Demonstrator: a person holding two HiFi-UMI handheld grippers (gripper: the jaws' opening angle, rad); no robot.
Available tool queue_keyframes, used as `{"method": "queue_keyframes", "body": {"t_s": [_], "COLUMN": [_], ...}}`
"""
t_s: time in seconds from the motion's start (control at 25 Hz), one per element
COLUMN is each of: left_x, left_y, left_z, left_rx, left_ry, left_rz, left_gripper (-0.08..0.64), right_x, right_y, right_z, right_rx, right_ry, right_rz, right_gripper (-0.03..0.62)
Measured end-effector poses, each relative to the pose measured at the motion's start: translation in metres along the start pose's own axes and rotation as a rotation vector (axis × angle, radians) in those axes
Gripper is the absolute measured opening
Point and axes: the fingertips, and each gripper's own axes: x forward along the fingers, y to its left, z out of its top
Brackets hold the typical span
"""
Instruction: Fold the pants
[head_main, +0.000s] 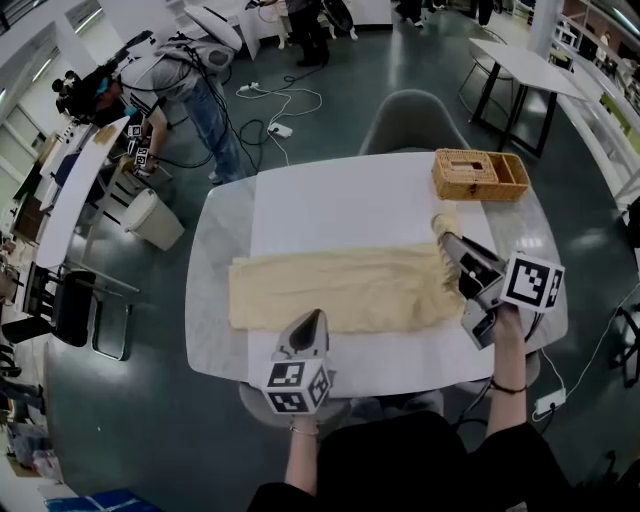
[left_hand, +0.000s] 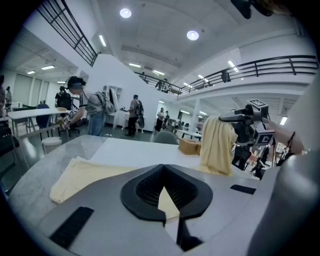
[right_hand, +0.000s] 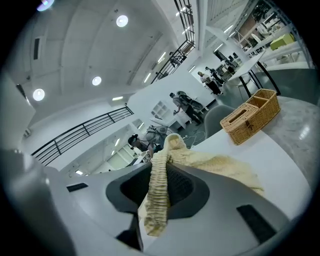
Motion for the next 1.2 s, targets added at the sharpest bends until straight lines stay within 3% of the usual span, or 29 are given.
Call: {"method": "queue_keyframes", "body": {"t_s": [0.16,0.32,0.68,0.8,1.2], "left_x": [-0.011,-0.016,-0.032,-0.036,-0.050], "left_y": [0.017,0.018,0.053,0.063,0.091], "left_z": [-0.001,-0.003,0.001,0.004,0.011], "left_rx": [-0.005,-0.009,-0.005,-0.001,-0.011], "left_ry": [-0.003,-0.008,-0.007,-0.008,-0.015], "left_rz": [-0.004,-0.005,0.014,0.029,0.095], "left_gripper": [0.014,0.014,0.014,0.014,0.014], "right_x": [0.012,0.013,0.052,0.067,0.102], "right_y": [0.029,0.031,0.086,0.104,0.138], "right_z": [-0.004,-0.005,-0.024,-0.032,-0.060], "right_rx": [-0.006,-0.024,-0.038,-0.053,-0.150], "right_ry": [-0.017,-0.008,0.033,0.051,0.129], "right_rz": [0.055,0.021,0.117,0.171,0.240], "right_gripper": [0.084,0.084,0.084,0.084,0.084]}}
